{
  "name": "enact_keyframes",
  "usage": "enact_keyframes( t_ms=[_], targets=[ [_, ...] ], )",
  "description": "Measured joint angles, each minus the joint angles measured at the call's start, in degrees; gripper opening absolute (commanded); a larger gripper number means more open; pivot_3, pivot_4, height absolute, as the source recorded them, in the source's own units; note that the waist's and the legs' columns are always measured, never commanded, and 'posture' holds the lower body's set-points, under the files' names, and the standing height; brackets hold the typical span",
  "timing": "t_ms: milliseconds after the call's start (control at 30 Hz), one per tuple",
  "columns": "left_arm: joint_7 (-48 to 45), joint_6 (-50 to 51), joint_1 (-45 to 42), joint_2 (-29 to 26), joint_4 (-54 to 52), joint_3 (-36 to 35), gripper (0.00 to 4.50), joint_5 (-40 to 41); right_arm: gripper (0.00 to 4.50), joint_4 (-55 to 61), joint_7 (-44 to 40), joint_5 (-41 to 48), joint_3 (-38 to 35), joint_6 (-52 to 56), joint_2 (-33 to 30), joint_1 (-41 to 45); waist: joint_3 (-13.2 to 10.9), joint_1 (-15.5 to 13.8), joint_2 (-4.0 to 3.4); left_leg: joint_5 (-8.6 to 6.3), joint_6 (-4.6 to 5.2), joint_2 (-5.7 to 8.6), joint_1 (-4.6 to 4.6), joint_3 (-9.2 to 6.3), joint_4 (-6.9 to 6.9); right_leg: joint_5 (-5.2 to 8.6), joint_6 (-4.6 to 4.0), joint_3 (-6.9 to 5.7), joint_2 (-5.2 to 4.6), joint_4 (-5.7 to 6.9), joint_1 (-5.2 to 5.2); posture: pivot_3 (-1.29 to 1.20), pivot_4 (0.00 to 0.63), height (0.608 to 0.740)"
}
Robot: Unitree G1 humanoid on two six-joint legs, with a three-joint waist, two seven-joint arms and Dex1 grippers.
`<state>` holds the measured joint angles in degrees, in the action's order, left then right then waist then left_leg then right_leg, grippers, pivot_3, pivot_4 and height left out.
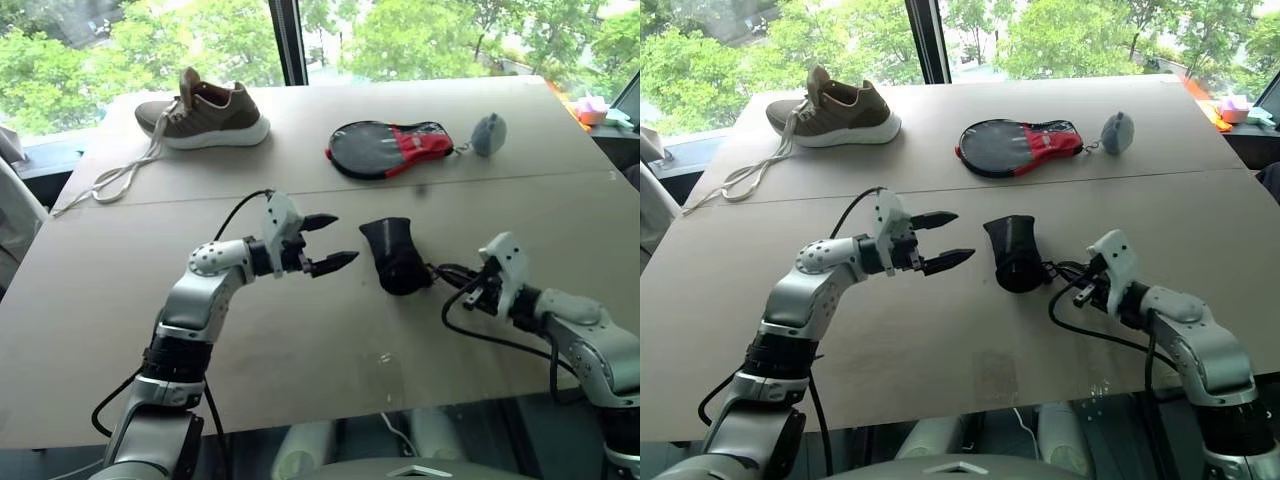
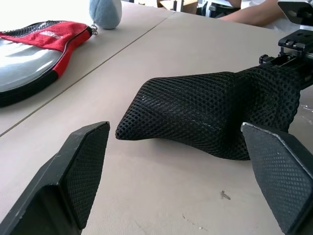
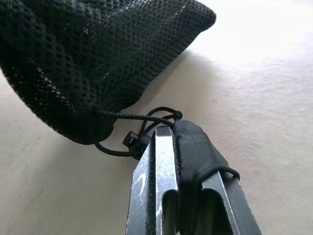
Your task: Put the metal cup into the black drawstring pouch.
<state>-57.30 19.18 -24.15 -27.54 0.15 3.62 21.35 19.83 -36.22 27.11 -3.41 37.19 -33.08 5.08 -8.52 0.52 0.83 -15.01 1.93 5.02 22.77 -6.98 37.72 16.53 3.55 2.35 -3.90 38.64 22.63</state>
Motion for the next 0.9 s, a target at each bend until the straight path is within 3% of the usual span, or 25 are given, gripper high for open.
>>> enact_keyframes(
  t_ms=[233, 367, 467, 667, 800, 900],
  targets=[
    [-0.02, -0.4, 0.0, 0.14, 0.64, 0.43, 4.5, -0.22, 0.02, -0.82, 1.7, -6.62, -3.47, -7.56, -4.41, 1.91, 0.0, 0.04, 0.0, 0.0, 0.0, 0.01, 0.0, 0.07, 0.01, 0.0, 0.0, -0.02, 0.01, 0.09, 0.03, 0.0, 0.15, 0.74],
    [-0.12, -0.87, 0.0, 0.41, 1.15, 1.05, 4.5, -0.7, 0.02, -1.84, 2.01, -19.59, -0.44, -20.42, -10.84, 3.45, 0.01, 0.08, 0.0, 0.0, 0.0, 0.0, 0.0, 0.1, 0.01, 0.0, 0.0, -0.02, 0.03, 0.1, 0.05, 0.0, 0.15, 0.74],
    [-0.22, -0.98, 0.0, 0.69, 1.32, 1.38, 4.5, -0.82, 0.02, -1.78, 1.1, -22.69, 2.07, -23.73, -11.23, 2.48, 0.01, 0.11, 0.0, 0.0, 0.0, 0.0, 0.0, 0.1, 0.01, 0.0, 0.0, -0.01, 0.03, 0.1, 0.04, 0.0, 0.15, 0.74],
    [-0.35, -1.11, 0.87, 0.74, 1.64, 1.41, 4.5, -0.86, 1.86, -0.6, -5.59, -21.47, 4.04, -20.64, -13.57, -4.19, 0.01, -0.05, 0.0, 0.0, 0.0, 0.01, 0.0, 0.1, 0.14, 0.0, 0.0, 0.0, 0.01, 0.13, 0.0, 0.0, 0.15, 0.74],
    [-0.38, -1.26, 1.52, 0.73, 1.63, 1.39, 4.5, -0.86, 3.54, 2.86, -8.31, -16.25, 0.97, -14.43, -14.4, -5.42, 0.01, 0.11, 0.0, 0.0, 0.0, -0.01, -0.02, 0.08, 0.15, 0.0, 0.0, 0.01, 0.02, 0.15, -0.04, 0.0, 0.15, 0.74],
    [-0.42, -1.36, 1.95, 0.66, 1.83, 1.4, 4.5, -0.91, 3.54, 2.2, -6.14, -13.34, -3.41, -10.48, -12.63, -1.89, 0.01, 0.1, 0.0, 0.0, 0.01, 0.0, -0.02, 0.08, 0.18, 0.0, 0.0, 0.01, 0.01, 0.16, -0.05, 0.0, 0.15, 0.74]
  ],
)
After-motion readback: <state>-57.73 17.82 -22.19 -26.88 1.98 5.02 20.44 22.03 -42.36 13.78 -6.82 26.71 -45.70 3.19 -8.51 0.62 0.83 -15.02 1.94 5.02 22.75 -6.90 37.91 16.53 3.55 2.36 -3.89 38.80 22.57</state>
